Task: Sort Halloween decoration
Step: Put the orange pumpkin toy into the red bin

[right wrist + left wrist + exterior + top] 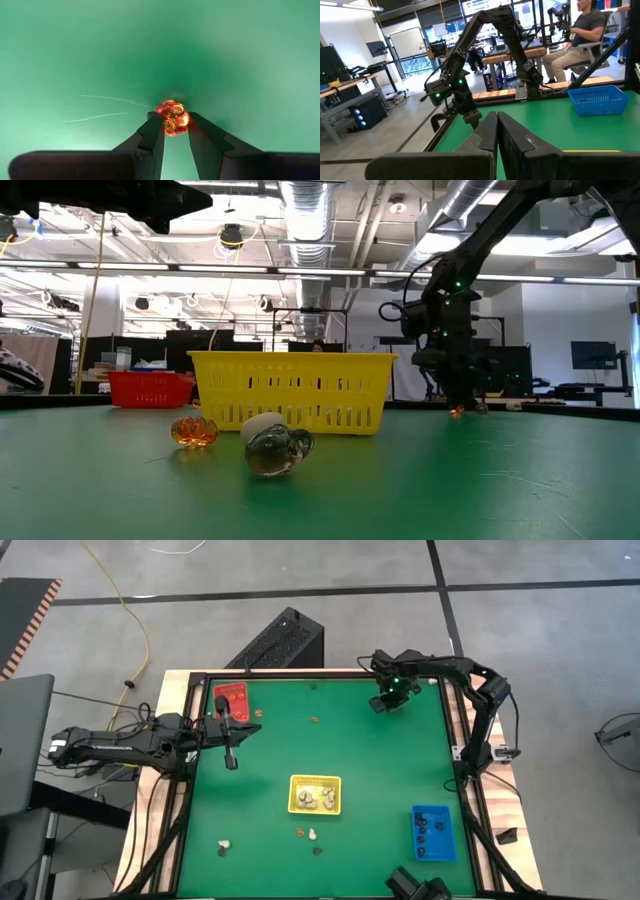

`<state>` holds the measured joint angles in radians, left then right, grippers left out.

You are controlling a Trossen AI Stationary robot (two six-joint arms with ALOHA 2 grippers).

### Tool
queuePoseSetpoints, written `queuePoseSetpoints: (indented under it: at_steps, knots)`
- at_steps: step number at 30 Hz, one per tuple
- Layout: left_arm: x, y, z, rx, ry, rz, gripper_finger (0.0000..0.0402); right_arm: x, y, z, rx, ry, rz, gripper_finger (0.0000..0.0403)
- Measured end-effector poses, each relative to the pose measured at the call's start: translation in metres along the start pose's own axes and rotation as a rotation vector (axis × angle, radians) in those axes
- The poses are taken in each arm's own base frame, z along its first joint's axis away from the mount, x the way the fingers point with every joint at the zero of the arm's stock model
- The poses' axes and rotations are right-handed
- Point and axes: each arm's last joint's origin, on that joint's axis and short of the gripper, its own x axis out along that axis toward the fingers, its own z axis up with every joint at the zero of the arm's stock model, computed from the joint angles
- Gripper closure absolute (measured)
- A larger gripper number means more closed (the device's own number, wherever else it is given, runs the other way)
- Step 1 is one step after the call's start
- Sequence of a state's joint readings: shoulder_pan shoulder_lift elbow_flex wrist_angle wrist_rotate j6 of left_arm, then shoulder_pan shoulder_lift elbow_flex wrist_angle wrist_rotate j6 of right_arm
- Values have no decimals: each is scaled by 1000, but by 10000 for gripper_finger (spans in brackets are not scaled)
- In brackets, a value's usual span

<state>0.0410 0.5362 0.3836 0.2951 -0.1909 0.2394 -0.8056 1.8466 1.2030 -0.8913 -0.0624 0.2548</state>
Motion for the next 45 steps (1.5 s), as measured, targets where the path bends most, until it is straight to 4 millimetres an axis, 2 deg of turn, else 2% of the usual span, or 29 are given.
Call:
queuePoseSetpoints:
  at_steps: [13, 21, 28, 35, 41, 45]
  knots:
    - [0, 0, 0, -16, -2, 0, 401, 8, 76, -17, -136, -85, 25, 288]
    - [0, 0, 0, -17, -4, 0, 401, 16, 101, -28, -172, -114, -14, 268]
    - [0, 0, 0, -22, -3, -2, 401, 16, 109, -31, -191, -158, -42, 261]
    - [0, 0, 0, -21, -3, -2, 401, 15, 109, -31, -211, -154, -37, 295]
    - [0, 0, 0, -19, -2, -2, 401, 6, 110, -31, -227, -194, -4, 312]
    - [0, 0, 0, -19, -2, -2, 401, -10, 117, -32, -240, -276, 66, 312]
